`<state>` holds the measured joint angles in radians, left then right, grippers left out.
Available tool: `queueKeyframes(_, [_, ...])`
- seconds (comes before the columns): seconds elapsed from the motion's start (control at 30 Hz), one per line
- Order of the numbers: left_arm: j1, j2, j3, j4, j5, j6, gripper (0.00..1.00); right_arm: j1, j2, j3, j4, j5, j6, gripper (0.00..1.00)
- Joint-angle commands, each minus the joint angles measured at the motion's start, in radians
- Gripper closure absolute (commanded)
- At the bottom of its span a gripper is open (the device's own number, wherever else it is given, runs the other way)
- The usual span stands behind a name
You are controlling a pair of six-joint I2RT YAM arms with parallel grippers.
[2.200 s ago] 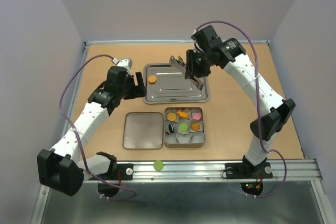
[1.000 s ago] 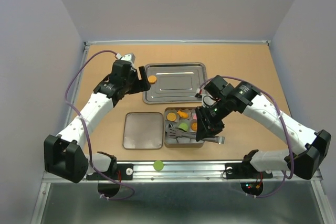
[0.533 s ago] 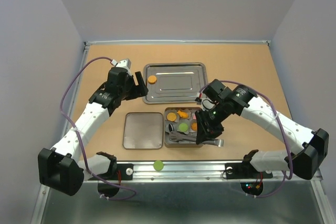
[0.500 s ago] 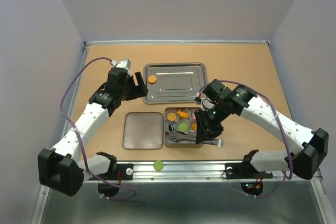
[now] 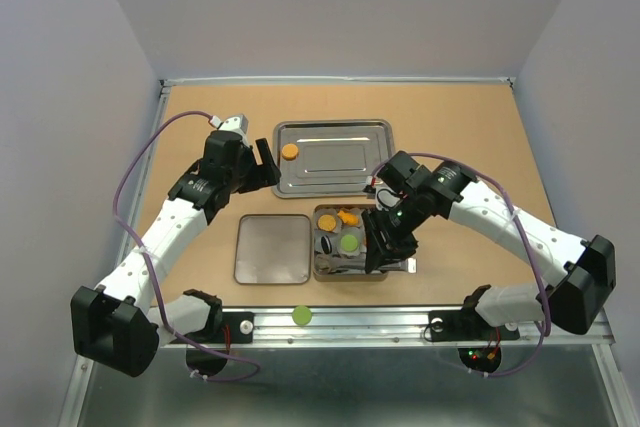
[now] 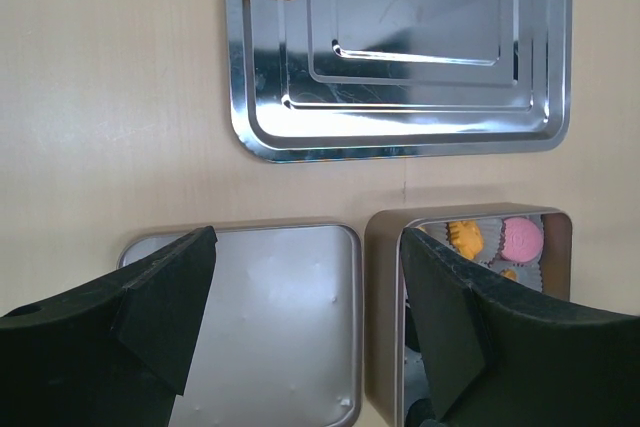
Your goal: Pack the cookies
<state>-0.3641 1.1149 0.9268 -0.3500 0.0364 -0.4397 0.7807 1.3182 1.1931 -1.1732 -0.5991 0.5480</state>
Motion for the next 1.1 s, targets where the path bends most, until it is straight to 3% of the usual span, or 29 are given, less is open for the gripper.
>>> queueKeyframes(0.0, [0.005,-0.02,-0.003,0.014,-0.013,0.007,0.15,0.009,0.003,0.031,0.037,-0.005,0.001,0.5])
queueKeyframes(0.3, [0.004,-0.001,0.006,0.022,-0.013,0.018,0.15,0.008,0.01,0.068,0.012,0.015,-0.002,0.49])
queueKeyframes(0.73, [0.004,0.008,0.047,0.023,0.034,0.03,0.15,0.017,0.03,0.255,-0.094,0.036,0.055,0.49])
queueKeyframes(1.07, [0.004,-0.039,0.02,0.022,0.089,0.024,0.15,0.156,0.072,0.347,-0.089,0.153,0.147,0.5])
